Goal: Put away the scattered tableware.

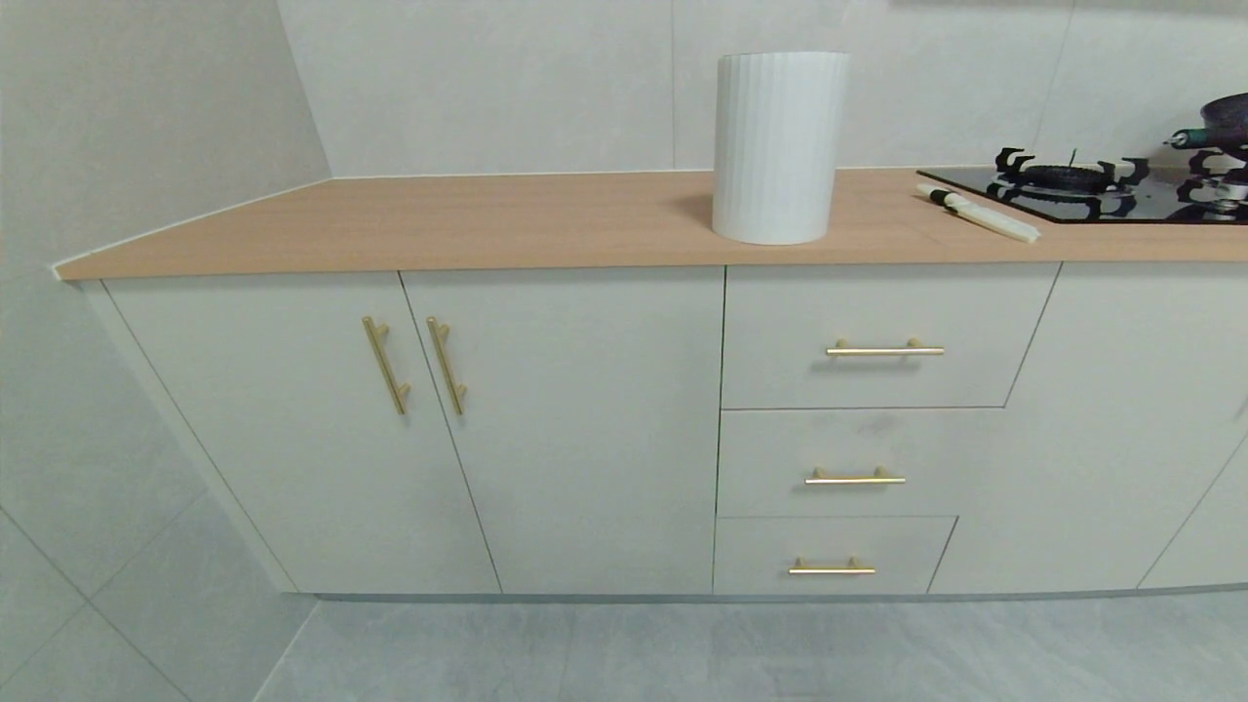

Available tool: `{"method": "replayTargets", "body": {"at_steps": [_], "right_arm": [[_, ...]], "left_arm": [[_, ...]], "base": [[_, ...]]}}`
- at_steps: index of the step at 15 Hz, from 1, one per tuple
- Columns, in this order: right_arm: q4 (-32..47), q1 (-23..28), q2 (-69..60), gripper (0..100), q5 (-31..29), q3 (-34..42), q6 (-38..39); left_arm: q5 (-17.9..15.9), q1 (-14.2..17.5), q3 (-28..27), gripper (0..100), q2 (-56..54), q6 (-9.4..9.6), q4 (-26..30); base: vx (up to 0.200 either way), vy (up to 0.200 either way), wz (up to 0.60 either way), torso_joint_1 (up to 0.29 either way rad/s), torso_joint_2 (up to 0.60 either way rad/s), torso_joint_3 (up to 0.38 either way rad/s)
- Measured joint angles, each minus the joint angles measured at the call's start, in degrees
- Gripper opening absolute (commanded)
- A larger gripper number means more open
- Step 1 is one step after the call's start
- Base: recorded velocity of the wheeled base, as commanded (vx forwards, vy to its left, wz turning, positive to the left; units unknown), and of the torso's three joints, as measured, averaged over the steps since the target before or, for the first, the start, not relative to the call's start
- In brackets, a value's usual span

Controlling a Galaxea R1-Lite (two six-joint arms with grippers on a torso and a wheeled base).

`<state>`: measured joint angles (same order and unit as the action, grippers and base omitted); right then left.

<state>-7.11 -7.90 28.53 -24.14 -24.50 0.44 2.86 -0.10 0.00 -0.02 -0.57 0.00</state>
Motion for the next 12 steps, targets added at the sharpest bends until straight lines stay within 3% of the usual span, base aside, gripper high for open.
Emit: {"method": "replayTargets", "body": {"at_steps": [3,5,9,12], "right_arm": [[13.84,3.13,-15.52,100,-1.21,1.46,-2.29],[15.25,5.51,-21.03,100,-1.87,3.34,-2.54],[9.7,7.44,-27.05,100,1.54,12.41,-2.35],[0.93,7.69,-28.23,100,14.07,21.2,-3.56]], "left_arm": [[0.02,0.0,0.0,100,0.0,0.0,0.0],[0.0,0.02,0.0,100,0.0,-0.02,0.0],[0.0,0.0,0.0,100,0.0,-0.02,0.0],[0.0,0.0,0.0,100,0.0,0.0,0.0]], "base": [[0.0,0.0,0.0,0.0,0.0,0.0],[0.0,0.0,0.0,0.0,0.0,0.0],[0.0,0.0,0.0,0.0,0.0,0.0],[0.0,0.0,0.0,0.0,0.0,0.0]]}}
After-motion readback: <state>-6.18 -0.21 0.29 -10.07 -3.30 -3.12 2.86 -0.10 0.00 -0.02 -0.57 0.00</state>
